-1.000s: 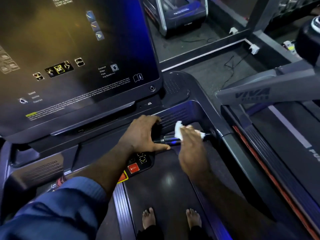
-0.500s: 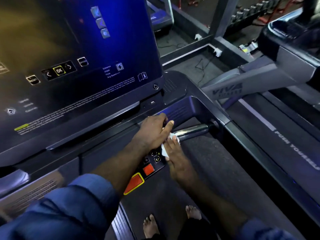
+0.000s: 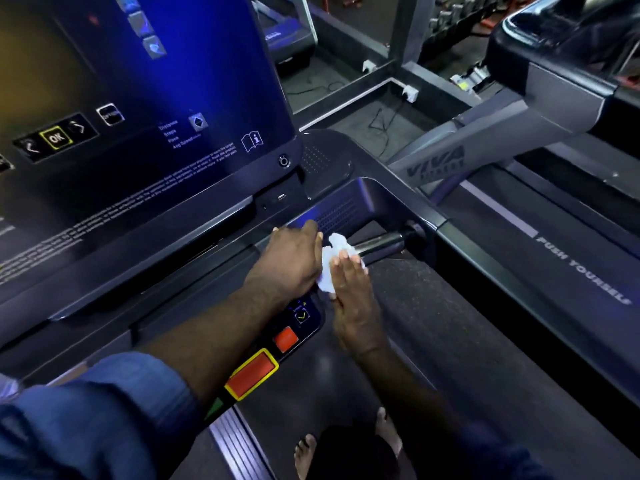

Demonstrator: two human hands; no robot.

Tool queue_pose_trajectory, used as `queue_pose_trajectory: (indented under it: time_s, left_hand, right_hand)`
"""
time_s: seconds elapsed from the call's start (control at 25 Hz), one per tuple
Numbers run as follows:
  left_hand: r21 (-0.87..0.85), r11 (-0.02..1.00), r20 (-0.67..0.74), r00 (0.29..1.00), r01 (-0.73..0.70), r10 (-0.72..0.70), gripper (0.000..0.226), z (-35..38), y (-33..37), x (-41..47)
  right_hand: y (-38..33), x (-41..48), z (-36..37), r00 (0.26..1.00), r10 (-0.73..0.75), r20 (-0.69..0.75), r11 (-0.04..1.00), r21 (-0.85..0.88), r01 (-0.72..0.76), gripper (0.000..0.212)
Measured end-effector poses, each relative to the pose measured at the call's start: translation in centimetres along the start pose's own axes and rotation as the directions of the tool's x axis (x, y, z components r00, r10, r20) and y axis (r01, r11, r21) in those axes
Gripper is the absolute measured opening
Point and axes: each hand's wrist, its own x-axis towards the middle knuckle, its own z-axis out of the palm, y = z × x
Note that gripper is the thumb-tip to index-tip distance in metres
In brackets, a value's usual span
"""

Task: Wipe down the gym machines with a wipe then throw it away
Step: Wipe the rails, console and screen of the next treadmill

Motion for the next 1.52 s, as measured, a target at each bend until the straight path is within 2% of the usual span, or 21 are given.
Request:
queue_pose_trajectory:
  time_s: [0.08,0.12,0.16,0.24,0.36,0.4,0.44,0.52,0.56,0.64,0.68,0.72,0.84,0.92,1.0,1.08,1.2,1.32,1.4,1.48,1.52]
  left_hand:
    - [-0.009,1.000,-0.014,1.000,0.000,0.000,0.026,0.2,-0.3,0.0]
    - [-0.008,1.000,-0.030,1.000,0.005,-0.005,0.025,0.2,-0.4,0.0]
    - [-0.008,1.000,-0.045,0.999,0.005,-0.006,0.025,0.1,-0.3,-0.1]
    - [-0.005,1.000,-0.063,0.998,-0.013,0.013,0.027,0.0,0.0,0.0]
    - [0.002,0.999,-0.056,0.997,-0.047,0.047,0.024,0.0,0.1,0.1]
    - [0.007,0.998,-0.058,0.997,-0.056,0.057,0.024,0.1,-0.1,0.0]
    - [0.005,0.998,-0.061,0.996,-0.065,0.065,0.024,0.0,-0.3,0.0]
    - [0.008,0.998,-0.072,0.996,-0.058,0.059,0.026,-0.3,-0.2,-0.4]
    - [0.010,0.999,-0.072,0.996,-0.044,0.045,0.027,-0.4,0.0,-0.5]
    - [0.019,1.000,-0.062,0.998,-0.020,0.021,0.028,-0.2,-0.1,-0.2]
    - [0.020,1.000,-0.055,0.998,-0.006,0.007,0.028,-0.2,-0.2,-0.1]
    - [0.022,1.000,-0.055,0.998,-0.002,0.003,0.028,-0.2,-0.1,-0.2]
    - [0.016,1.000,-0.044,0.999,-0.003,0.004,0.027,-0.3,-0.1,-0.3]
    - [0.006,1.000,-0.038,0.999,0.023,-0.023,0.029,-0.1,-0.2,-0.3]
    - [0.008,0.999,-0.032,0.998,0.051,-0.051,0.030,-0.1,-0.2,-0.4]
    - [0.008,0.998,-0.023,0.998,0.066,-0.065,0.030,-0.3,-0.1,-0.3]
    - [0.025,0.997,-0.013,0.997,0.072,-0.071,0.028,-0.4,0.3,-0.4]
    - [0.020,0.996,-0.004,0.997,0.082,-0.082,0.030,-0.4,0.3,-0.2]
    - [0.021,0.994,-0.004,0.995,0.104,-0.104,0.030,-0.3,0.3,-0.2]
    - [0.020,0.993,0.006,0.993,0.117,-0.117,0.031,-0.4,0.2,-0.4]
    - [0.024,0.992,0.015,0.992,0.127,-0.127,0.032,-0.4,0.1,-0.5]
  right_hand:
    - [3.3,1.6,-1.0,0.948,0.301,-0.107,0.954,0.019,-0.301,0.059]
    - [4.2,2.6,-1.5,0.866,0.477,-0.150,0.878,0.110,-0.465,0.055]
    - [3.7,3.0,-1.7,0.805,0.574,-0.154,0.816,0.191,-0.545,0.055]
    - [-0.8,2.8,-1.5,0.792,0.606,-0.074,0.765,0.325,-0.555,0.060]
    - [-8.0,-0.1,0.5,0.854,0.518,0.054,0.649,0.625,-0.434,0.058]
    - [-9.3,0.3,0.6,0.819,0.569,0.076,0.534,0.723,-0.438,0.057]
    - [-9.3,1.5,0.4,0.707,0.694,0.136,0.331,0.811,-0.482,0.054]
    - [-6.2,5.2,-0.8,0.413,0.867,0.278,-0.034,0.860,-0.508,0.034]
    - [-4.7,6.9,-1.6,0.353,0.858,0.372,-0.221,0.889,-0.401,0.035]
    - [-4.0,8.6,-3.1,0.354,0.775,0.523,-0.428,0.847,-0.315,0.072]
    - [-4.9,8.5,-4.1,0.377,0.728,0.573,-0.473,0.817,-0.329,0.088]
    - [-6.1,8.3,-4.9,0.362,0.700,0.615,-0.505,0.785,-0.359,0.095]
    - [-6.1,7.7,-5.8,0.356,0.622,0.698,-0.551,0.713,-0.434,0.115]
    - [-2.9,9.5,-6.7,0.348,0.659,0.667,-0.587,0.745,-0.316,0.124]
    - [-1.2,10.8,-6.8,0.335,0.722,0.606,-0.577,0.794,-0.193,0.123]
    - [-3.7,9.8,-6.2,0.323,0.723,0.610,-0.522,0.790,-0.322,0.121]
    - [-7.3,7.4,-5.2,0.293,0.690,0.662,-0.523,0.736,-0.429,0.100]
    - [-2.1,9.7,-5.6,0.182,0.787,0.590,-0.529,0.796,-0.295,0.073]
    - [0.4,10.7,-5.2,0.184,0.867,0.464,-0.401,0.867,-0.298,0.053]
    - [-0.3,9.7,-4.0,0.204,0.936,0.287,-0.127,0.816,-0.565,0.045]
    - [-1.3,9.0,-3.5,0.269,0.938,0.220,0.028,0.723,-0.690,0.048]
